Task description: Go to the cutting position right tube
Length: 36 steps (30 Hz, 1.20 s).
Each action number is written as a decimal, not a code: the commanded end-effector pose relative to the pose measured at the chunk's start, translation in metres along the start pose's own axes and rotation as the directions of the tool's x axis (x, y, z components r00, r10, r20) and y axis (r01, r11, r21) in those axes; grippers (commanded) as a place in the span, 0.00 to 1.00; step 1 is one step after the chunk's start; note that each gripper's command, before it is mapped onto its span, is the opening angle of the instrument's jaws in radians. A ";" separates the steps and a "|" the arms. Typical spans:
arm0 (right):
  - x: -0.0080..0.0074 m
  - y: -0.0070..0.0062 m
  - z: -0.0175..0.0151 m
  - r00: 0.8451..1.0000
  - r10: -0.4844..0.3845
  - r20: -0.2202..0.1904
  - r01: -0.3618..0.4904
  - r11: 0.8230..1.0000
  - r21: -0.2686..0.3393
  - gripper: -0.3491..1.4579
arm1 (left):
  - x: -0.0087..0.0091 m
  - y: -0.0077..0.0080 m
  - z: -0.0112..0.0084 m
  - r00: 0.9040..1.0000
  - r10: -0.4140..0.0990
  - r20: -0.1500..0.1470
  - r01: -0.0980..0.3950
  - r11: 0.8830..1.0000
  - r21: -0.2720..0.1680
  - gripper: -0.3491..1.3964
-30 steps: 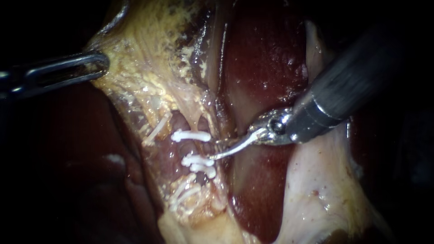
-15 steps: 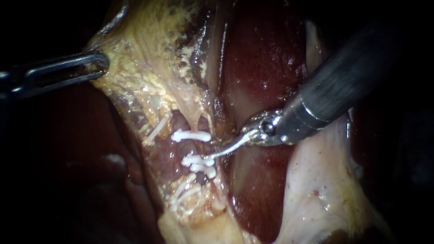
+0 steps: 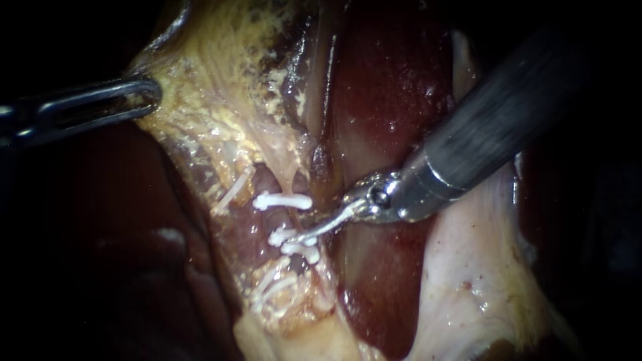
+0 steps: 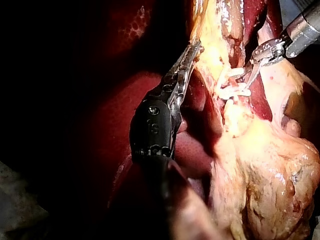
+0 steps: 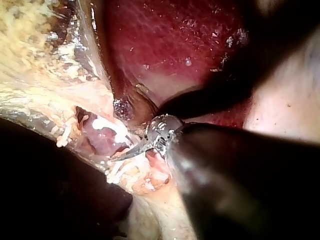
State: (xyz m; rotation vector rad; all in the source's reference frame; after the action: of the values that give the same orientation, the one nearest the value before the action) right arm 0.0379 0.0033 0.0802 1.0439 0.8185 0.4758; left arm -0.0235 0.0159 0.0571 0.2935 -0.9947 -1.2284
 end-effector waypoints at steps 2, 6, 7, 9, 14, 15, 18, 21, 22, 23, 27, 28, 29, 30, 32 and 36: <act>0.0001 0.0000 0.0001 1.000 0.000 -0.015 0.001 1.000 0.014 0.91 | 0.0000 0.0000 0.0000 1.000 0.000 0.000 0.000 1.000 0.001 0.00; 0.0002 0.0000 0.0001 0.999 -0.001 -0.054 0.003 0.999 0.041 0.90 | 0.0000 0.0001 0.0000 1.000 0.000 0.000 0.000 1.000 0.001 0.00; 0.0002 -0.0001 0.0002 0.998 -0.002 -0.064 0.005 0.999 0.048 0.90 | 0.0000 0.0001 0.0000 1.000 0.000 0.000 0.000 1.000 0.001 0.00; 0.0001 -0.0001 0.0003 0.997 -0.003 -0.080 0.008 0.998 0.059 0.90 | 0.0000 0.0001 -0.0001 1.000 0.000 -0.001 0.000 1.000 0.002 0.00; -0.0002 -0.0001 0.0007 0.995 0.006 -0.101 0.002 0.997 0.075 0.90 | -0.0001 0.0000 -0.0001 1.000 0.000 -0.001 0.000 1.000 0.002 0.00; -0.0003 -0.0001 0.0008 0.995 0.005 -0.103 0.003 0.997 0.076 0.90 | -0.0001 0.0001 -0.0001 1.000 0.000 -0.001 0.000 1.000 0.002 0.00; -0.0004 0.0001 0.0015 0.994 0.014 -0.110 -0.005 0.996 0.084 0.89 | -0.0001 0.0000 -0.0001 1.000 0.000 -0.001 0.000 1.000 0.002 0.00; -0.0003 0.0003 0.0027 0.993 0.022 -0.115 -0.011 0.995 0.099 0.89 | -0.0001 0.0000 -0.0001 1.000 0.000 -0.001 0.000 1.000 0.001 0.00; -0.0003 0.0004 0.0031 0.993 0.027 -0.117 -0.014 0.994 0.105 0.89 | -0.0001 0.0000 -0.0001 1.000 0.000 -0.001 0.000 1.000 0.001 0.00; -0.0003 0.0005 0.0035 0.993 0.025 -0.119 -0.011 0.994 0.111 0.89 | -0.0001 0.0000 -0.0001 1.000 0.000 -0.001 0.000 1.000 0.001 0.00; 0.0003 0.0007 0.0045 0.992 0.032 -0.122 -0.017 0.992 0.125 0.89 | -0.0001 0.0000 -0.0001 1.000 0.000 -0.001 0.000 1.000 0.001 0.00; 0.0004 0.0007 0.0047 0.992 0.033 -0.125 -0.017 0.992 0.126 0.88 | -0.0001 0.0000 -0.0001 1.000 0.000 -0.001 0.000 1.000 0.001 0.00; 0.0005 0.0007 0.0048 0.991 0.039 -0.128 -0.023 0.992 0.128 0.88 | -0.0001 0.0000 -0.0001 1.000 0.000 -0.001 0.000 1.000 0.001 0.00; 0.0006 0.0007 0.0049 0.991 0.040 -0.130 -0.023 0.991 0.130 0.88 | -0.0001 0.0000 -0.0001 1.000 0.000 -0.001 0.000 1.000 0.001 0.00; 0.0007 0.0007 0.0049 0.990 0.046 -0.130 -0.029 0.991 0.130 0.88 | -0.0001 0.0000 -0.0001 1.000 0.000 -0.001 0.000 1.000 0.001 0.00; 0.0009 0.0008 0.0049 0.990 0.053 -0.133 -0.035 0.991 0.132 0.87 | -0.0001 0.0000 -0.0001 1.000 0.000 -0.001 0.000 1.000 0.001 0.00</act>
State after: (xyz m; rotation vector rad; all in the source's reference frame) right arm 0.0423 0.0014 0.0819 1.1646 0.9569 0.5461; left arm -0.0235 0.0160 0.0571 0.2952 -0.9952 -1.2278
